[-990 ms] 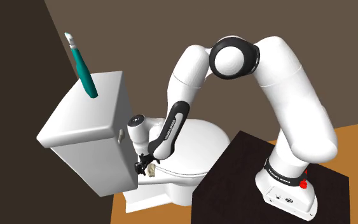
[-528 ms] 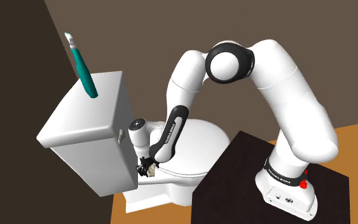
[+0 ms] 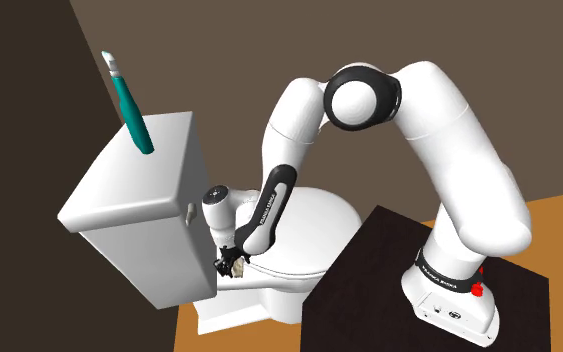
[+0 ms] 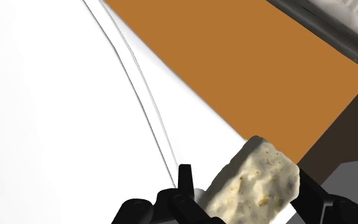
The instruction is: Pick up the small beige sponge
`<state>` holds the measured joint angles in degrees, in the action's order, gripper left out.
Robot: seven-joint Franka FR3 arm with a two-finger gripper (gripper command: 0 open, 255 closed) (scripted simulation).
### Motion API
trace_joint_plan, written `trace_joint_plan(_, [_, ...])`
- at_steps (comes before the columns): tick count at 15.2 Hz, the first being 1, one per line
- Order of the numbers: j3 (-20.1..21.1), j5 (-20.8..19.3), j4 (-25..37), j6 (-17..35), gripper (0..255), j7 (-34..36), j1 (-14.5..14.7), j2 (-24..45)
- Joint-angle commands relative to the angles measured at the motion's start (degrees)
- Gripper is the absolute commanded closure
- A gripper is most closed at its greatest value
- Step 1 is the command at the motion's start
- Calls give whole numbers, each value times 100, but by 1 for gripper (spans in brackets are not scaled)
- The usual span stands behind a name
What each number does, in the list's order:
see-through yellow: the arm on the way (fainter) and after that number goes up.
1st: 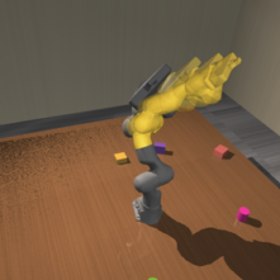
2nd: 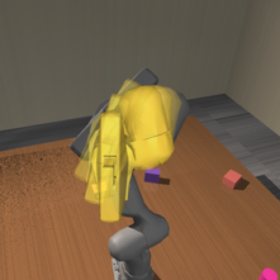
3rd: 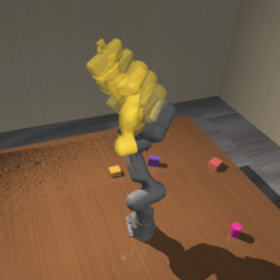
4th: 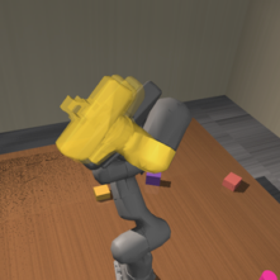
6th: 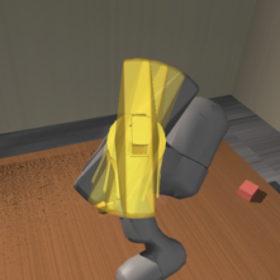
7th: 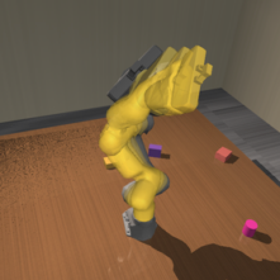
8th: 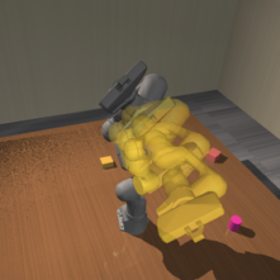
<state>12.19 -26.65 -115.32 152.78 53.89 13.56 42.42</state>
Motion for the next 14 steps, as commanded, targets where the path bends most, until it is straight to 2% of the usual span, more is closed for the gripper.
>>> trace_joint_plan(1, [45, 36, -54, -66, 255, -34, -38, -107])
trace_joint_plan(14, [436, 414, -388, -660, 255, -331, -336, -1029])
